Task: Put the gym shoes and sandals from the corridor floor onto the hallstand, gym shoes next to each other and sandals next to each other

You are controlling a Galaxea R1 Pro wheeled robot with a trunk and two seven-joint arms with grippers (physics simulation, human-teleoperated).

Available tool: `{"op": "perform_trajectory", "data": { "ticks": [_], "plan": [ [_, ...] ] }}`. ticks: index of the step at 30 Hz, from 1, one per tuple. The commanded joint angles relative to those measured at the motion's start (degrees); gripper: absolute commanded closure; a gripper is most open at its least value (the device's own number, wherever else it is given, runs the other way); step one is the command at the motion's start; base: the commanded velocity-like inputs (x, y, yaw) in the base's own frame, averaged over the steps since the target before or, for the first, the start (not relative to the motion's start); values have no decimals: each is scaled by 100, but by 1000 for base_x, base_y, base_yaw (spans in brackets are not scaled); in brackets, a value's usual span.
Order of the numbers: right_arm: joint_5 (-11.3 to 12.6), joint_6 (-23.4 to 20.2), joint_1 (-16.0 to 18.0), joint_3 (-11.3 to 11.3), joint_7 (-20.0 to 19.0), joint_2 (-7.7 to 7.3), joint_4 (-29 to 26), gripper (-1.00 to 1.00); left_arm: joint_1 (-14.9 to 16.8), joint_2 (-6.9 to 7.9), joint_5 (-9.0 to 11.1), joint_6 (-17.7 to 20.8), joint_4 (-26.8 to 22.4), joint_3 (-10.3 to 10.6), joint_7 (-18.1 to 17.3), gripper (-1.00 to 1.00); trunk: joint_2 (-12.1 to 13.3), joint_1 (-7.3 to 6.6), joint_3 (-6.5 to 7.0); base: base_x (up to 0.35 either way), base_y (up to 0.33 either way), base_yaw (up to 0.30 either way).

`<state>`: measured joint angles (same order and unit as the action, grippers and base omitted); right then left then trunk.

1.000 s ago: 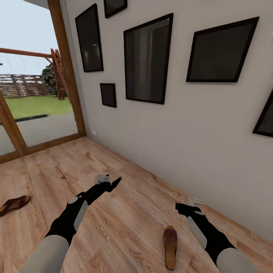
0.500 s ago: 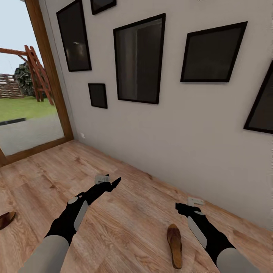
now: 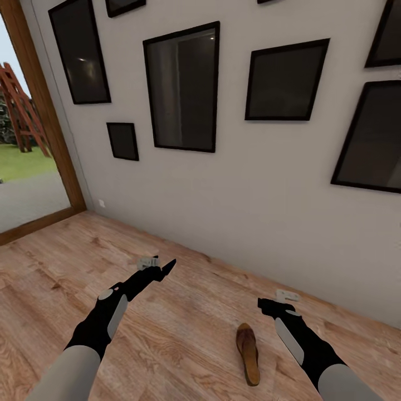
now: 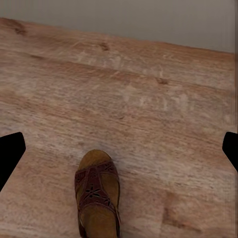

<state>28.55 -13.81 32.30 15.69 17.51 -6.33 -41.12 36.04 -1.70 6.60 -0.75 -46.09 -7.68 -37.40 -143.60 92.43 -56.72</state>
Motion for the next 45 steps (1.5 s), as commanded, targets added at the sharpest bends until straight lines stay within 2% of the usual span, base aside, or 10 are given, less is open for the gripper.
{"op": "perform_trajectory", "data": {
  "ticks": [1,2,3,5,7,12,16,25,45],
  "plan": [
    [45,-18,4,39,54,-9,-10,-100,3,-6,8,-1,4,-46,-25,-100,-2,-1,-6,0,2,-77],
    [45,-18,5,39,55,-9,-10,-100,4,-6,8,-2,4,-68,-5,-100,-2,-1,-6,0,2,-62],
    [46,-20,5,41,59,-9,-10,-100,5,-7,8,-3,-3,-151,346,-100,-2,-1,-6,0,0,-16],
    [46,-22,5,40,59,-9,-10,-100,5,-10,8,-3,-3,-162,561,-100,-2,-1,-6,0,0,-12],
    [45,-18,5,44,60,-9,-10,-100,6,-28,12,-4,-29,-173,1343,-100,-2,-1,-6,0,0,-4],
    [45,-17,5,47,60,-7,-10,-100,8,-51,9,-3,-65,-157,2347,-100,-2,-1,-6,0,0,-1],
    [45,-16,5,48,60,-7,-10,-100,6,-56,9,-13,-72,-147,2767,-100,-2,-1,-6,0,0,0],
    [45,-16,5,48,57,-7,-10,-100,5,-62,9,-122,-75,-127,2965,-100,-2,-1,-6,0,0,0],
    [45,-16,5,42,47,-9,-10,-100,8,-67,-4,-144,-78,-116,2984,-100,-2,-1,-6,116,0,-5]
  ]
}}
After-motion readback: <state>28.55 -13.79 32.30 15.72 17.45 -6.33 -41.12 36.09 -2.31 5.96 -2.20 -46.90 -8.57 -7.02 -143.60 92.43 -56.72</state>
